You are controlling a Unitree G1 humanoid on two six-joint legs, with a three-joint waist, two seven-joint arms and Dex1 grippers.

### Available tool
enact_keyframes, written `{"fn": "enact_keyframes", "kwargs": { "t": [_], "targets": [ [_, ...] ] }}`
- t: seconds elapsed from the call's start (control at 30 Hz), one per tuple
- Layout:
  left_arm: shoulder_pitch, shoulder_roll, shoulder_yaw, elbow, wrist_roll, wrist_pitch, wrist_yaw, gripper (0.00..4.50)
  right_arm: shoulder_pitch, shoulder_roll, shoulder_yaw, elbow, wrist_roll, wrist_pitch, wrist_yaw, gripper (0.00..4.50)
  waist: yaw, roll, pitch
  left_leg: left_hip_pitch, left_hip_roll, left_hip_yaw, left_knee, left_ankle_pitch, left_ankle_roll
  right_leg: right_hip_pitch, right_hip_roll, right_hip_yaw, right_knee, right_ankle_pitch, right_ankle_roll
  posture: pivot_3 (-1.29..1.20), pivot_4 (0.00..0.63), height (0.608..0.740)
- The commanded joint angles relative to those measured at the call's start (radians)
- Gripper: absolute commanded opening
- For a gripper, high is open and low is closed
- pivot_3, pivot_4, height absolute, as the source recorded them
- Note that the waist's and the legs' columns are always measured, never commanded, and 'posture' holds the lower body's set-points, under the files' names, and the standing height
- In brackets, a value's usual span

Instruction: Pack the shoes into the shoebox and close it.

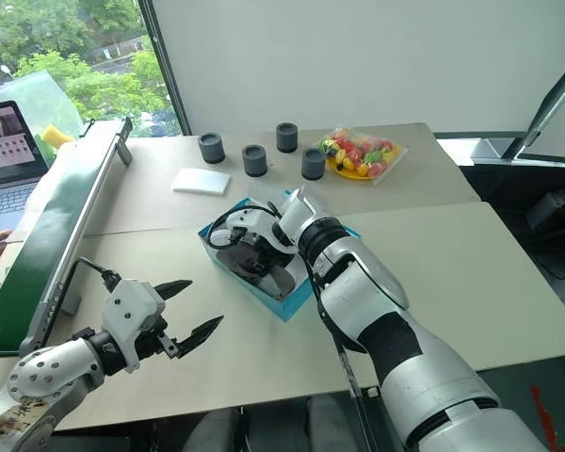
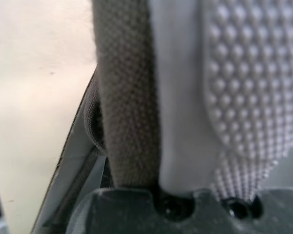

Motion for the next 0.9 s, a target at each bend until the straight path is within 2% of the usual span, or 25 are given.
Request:
{"fn": "enact_keyframes", "kwargs": {
  "t": [0.03,0.2,0.33,0.43,0.5,0.7,0.8,0.9],
  "targets": [
    [-0.001,-0.003,-0.006,-0.038,0.009,-0.003,0.010,4.48,0.052,-0.008,0.017,0.073,-0.094,-0.067,-0.171,0.57,0.000,0.001,-0.001,0.002,0.000,0.000,0.000,0.000,0.000,0.003,0.000,0.000,0.000,0.000,0.000,0.00,0.150,0.731],
    [-0.012,-0.006,-0.009,-0.043,0.005,0.008,0.012,4.48,0.031,-0.027,-0.026,0.101,-0.109,-0.099,-0.321,0.57,0.001,-0.002,-0.004,0.016,0.000,-0.001,0.000,0.000,-0.001,0.016,0.000,0.001,-0.002,-0.006,-0.007,0.00,0.150,0.731],
    [-0.017,-0.005,-0.015,-0.042,0.006,0.008,0.010,4.48,0.054,-0.061,0.006,0.113,-0.191,-0.191,-0.444,0.57,0.000,-0.005,-0.006,0.015,0.000,-0.002,0.000,-0.005,-0.008,0.016,-0.001,0.002,-0.005,-0.006,-0.007,0.00,0.150,0.731],
    [-0.024,-0.004,-0.016,-0.035,0.008,0.008,0.009,4.48,0.062,-0.044,-0.021,0.129,-0.180,-0.129,-0.317,0.57,0.001,-0.006,-0.007,0.013,-0.001,0.000,-0.001,0.000,0.000,0.013,-0.001,0.003,-0.004,-0.006,-0.005,0.00,0.150,0.731],
    [-0.026,0.002,-0.020,-0.033,0.017,0.006,0.007,4.48,0.063,-0.032,-0.025,0.128,-0.180,-0.112,-0.252,0.57,0.001,-0.007,-0.008,0.011,0.000,0.000,-0.003,-0.001,-0.002,0.011,0.000,0.003,-0.002,-0.004,0.001,0.00,0.150,0.731],
    [-0.030,0.002,-0.016,-0.027,0.014,0.007,0.004,4.48,0.046,0.007,-0.029,0.119,-0.184,-0.074,0.007,0.57,0.002,-0.007,-0.008,0.010,0.001,-0.001,-0.003,-0.009,0.000,0.010,0.000,0.002,-0.001,-0.009,-0.002,0.00,0.150,0.731],
    [-0.031,0.003,-0.017,-0.025,0.015,0.008,0.004,4.48,0.042,0.017,-0.029,0.111,-0.199,-0.088,0.073,0.57,0.002,-0.007,-0.008,0.010,0.001,-0.001,-0.003,-0.014,0.000,0.010,0.000,0.002,-0.001,-0.011,-0.006,0.00,0.150,0.731],
    [-0.028,0.004,-0.016,-0.027,0.018,0.006,0.004,4.48,0.045,0.026,-0.028,0.110,-0.216,-0.089,0.074,0.57,0.000,-0.007,-0.008,0.010,0.001,-0.002,-0.003,-0.017,0.000,0.009,0.000,0.002,0.000,-0.011,-0.007,0.00,0.150,0.731]
  ]
}}
